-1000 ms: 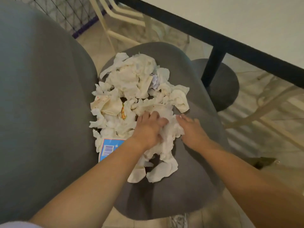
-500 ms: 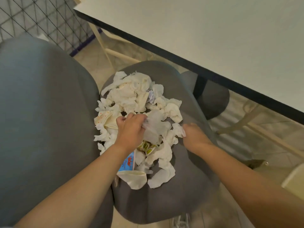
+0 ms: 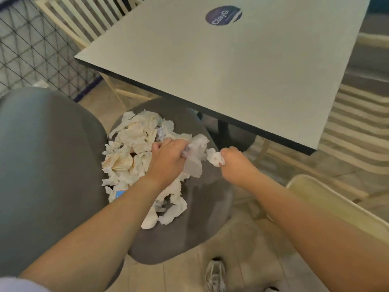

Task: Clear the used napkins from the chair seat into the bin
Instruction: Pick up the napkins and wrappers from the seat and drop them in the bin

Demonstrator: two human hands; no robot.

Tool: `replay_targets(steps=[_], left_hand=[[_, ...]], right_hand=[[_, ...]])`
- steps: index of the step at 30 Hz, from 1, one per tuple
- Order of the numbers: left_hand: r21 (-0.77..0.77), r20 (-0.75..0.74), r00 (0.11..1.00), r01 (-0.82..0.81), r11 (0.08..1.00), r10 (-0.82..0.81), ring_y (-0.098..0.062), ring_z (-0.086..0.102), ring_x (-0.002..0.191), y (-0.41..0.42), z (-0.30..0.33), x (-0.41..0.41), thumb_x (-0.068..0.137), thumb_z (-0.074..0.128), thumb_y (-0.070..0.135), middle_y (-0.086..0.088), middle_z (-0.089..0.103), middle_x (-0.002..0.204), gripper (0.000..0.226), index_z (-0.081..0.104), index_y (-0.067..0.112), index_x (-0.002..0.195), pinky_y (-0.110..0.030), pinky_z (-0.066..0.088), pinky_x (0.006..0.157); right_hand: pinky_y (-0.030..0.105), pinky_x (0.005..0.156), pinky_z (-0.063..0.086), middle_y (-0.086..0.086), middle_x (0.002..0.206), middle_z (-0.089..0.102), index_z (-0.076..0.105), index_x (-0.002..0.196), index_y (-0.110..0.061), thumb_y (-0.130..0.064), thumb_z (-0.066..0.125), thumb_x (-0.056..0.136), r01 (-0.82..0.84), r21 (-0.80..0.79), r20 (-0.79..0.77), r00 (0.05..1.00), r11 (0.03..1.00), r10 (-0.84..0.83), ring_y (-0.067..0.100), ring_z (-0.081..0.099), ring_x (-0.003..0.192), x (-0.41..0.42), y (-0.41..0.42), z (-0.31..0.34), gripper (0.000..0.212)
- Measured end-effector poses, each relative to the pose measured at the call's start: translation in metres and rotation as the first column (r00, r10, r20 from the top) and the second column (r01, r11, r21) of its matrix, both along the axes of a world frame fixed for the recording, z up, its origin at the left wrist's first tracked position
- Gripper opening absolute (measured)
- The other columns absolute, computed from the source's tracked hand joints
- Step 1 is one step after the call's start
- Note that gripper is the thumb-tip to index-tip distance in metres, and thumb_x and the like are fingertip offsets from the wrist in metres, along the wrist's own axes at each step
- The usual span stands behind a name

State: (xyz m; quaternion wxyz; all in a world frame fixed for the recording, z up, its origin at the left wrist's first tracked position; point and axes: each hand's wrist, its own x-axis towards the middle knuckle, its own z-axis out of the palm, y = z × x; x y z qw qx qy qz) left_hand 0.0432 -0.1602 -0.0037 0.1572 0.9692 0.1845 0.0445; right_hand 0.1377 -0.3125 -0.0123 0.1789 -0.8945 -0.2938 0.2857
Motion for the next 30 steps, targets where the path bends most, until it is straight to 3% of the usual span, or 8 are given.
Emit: replay_targets(steps=[7,11,15,19,22,25,30], left_hand=[[-0.023,-0.031,0.983,0.181,0.983,-0.181,-0.019,0.047,0.102,-0.106,-0.005,0.036,0.090,0.047,0.015,0.001,0.063,0.107,0.018,0.058,0.018,0.104,-0.029,0.020,0.084],[-0.026,-0.086,0.956,0.281,0.959,-0.282,-0.022,0.047,0.108,-0.166,-0.004,0.058,0.089,0.047,0.011,-0.002,0.062,0.108,0.027,0.057,0.015,0.114,-0.030,0.023,0.088],[-0.083,-0.143,0.904,0.394,0.915,-0.403,-0.021,0.048,0.104,-0.223,-0.016,0.078,0.088,0.048,0.017,0.001,0.061,0.105,0.021,0.057,0.019,0.108,-0.034,0.028,0.087],[-0.036,-0.240,0.837,0.499,0.866,-0.492,-0.021,0.044,0.106,-0.273,-0.041,0.089,0.089,0.052,0.029,0.001,0.052,0.111,0.027,0.055,0.023,0.115,-0.035,0.033,0.086],[-0.014,-0.288,0.818,0.516,0.856,-0.498,-0.022,0.038,0.114,-0.297,-0.060,0.093,0.088,0.055,0.032,0.001,0.047,0.121,0.039,0.051,0.028,0.126,-0.035,0.030,0.090],[-0.141,-0.349,0.794,0.480,0.866,-0.498,-0.021,0.034,0.128,-0.308,-0.074,0.093,0.087,0.059,0.028,0.001,0.044,0.131,0.055,0.040,0.026,0.138,-0.036,0.028,0.103],[-0.208,-0.330,0.821,0.419,0.884,-0.466,-0.019,0.035,0.127,-0.291,-0.075,0.080,0.083,0.052,0.004,0.001,0.043,0.134,0.059,0.041,0.024,0.138,-0.033,0.027,0.103]], right_hand=[[0.027,0.070,0.037,0.009,0.104,0.052,0.054,0.110,-0.005,-0.001,0.049,0.089,0.039,0.014,0.020,0.999,0.999,-0.039,0.024,0.052,0.086,0.021,-0.111,-0.001,0.023],[0.033,0.081,0.043,0.015,0.120,0.054,0.053,0.114,-0.002,-0.004,0.048,0.090,0.077,0.013,0.002,0.997,0.997,-0.077,0.032,0.056,0.103,0.031,-0.171,-0.004,0.025],[0.035,0.093,0.042,0.015,0.125,0.053,0.050,0.122,-0.003,-0.005,0.049,0.091,0.126,-0.050,-0.015,0.992,0.991,-0.127,0.030,0.048,0.119,0.035,-0.235,-0.014,0.031],[0.034,0.085,0.044,0.016,0.124,0.054,0.051,0.122,-0.004,-0.005,0.044,0.092,0.203,-0.103,-0.071,0.975,0.974,-0.211,0.030,0.054,0.109,0.028,-0.294,-0.035,0.031],[0.034,0.086,0.046,0.013,0.129,0.054,0.047,0.128,-0.006,-0.009,0.052,0.091,0.185,-0.185,-0.093,0.974,0.965,-0.205,0.027,0.054,0.115,0.022,-0.320,-0.050,0.038],[0.036,0.097,0.045,0.015,0.142,0.038,0.035,0.139,-0.010,-0.012,0.062,0.086,0.139,-0.239,-0.140,0.975,0.961,-0.175,0.029,0.048,0.124,0.022,-0.331,-0.064,0.060],[0.041,0.079,0.052,0.012,0.124,0.042,0.048,0.123,-0.009,-0.005,0.049,0.086,0.188,-0.239,-0.024,0.980,0.953,-0.199,0.031,0.056,0.101,0.026,-0.317,-0.051,0.037]])
